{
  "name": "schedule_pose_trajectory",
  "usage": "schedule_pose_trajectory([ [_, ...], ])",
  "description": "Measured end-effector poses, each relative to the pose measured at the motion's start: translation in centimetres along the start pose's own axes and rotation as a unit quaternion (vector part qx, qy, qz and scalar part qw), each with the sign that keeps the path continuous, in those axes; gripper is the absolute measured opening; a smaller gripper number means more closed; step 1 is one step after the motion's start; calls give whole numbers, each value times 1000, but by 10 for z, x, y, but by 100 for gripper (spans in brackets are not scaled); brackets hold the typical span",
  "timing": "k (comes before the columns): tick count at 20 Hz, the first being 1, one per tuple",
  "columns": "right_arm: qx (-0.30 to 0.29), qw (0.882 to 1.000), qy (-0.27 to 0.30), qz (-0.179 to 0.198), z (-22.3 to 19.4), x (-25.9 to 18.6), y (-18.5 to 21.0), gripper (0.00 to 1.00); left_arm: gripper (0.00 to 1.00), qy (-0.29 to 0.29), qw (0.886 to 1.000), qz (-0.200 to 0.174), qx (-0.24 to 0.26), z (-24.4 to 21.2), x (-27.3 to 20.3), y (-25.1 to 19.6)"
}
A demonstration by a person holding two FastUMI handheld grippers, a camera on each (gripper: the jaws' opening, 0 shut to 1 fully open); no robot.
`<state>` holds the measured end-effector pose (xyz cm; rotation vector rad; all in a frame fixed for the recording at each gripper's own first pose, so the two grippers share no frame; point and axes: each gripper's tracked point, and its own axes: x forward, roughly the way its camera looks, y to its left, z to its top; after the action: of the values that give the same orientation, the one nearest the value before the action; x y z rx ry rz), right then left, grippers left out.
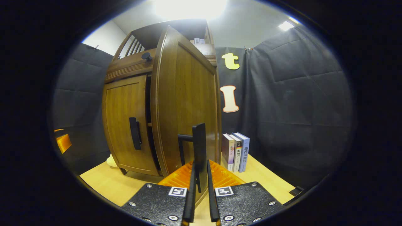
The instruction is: Open the right door of the double-door shoe cabinet with the right hand, and open the left door with the left hand.
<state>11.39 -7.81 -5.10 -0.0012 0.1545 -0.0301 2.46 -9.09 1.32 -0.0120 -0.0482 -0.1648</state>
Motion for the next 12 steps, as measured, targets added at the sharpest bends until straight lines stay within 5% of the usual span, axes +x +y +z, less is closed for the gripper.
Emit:
schedule_pose_trajectory([
  [9, -5, 998, -4, -65, 4, -19, -73, 10, 100, -10, 999, -45, 1, 4, 10, -13],
  [12, -11, 995, -6, -95, 7, -29, -96, 12, 90, -15, 998, -53, 5, 4, 12, -14],
])
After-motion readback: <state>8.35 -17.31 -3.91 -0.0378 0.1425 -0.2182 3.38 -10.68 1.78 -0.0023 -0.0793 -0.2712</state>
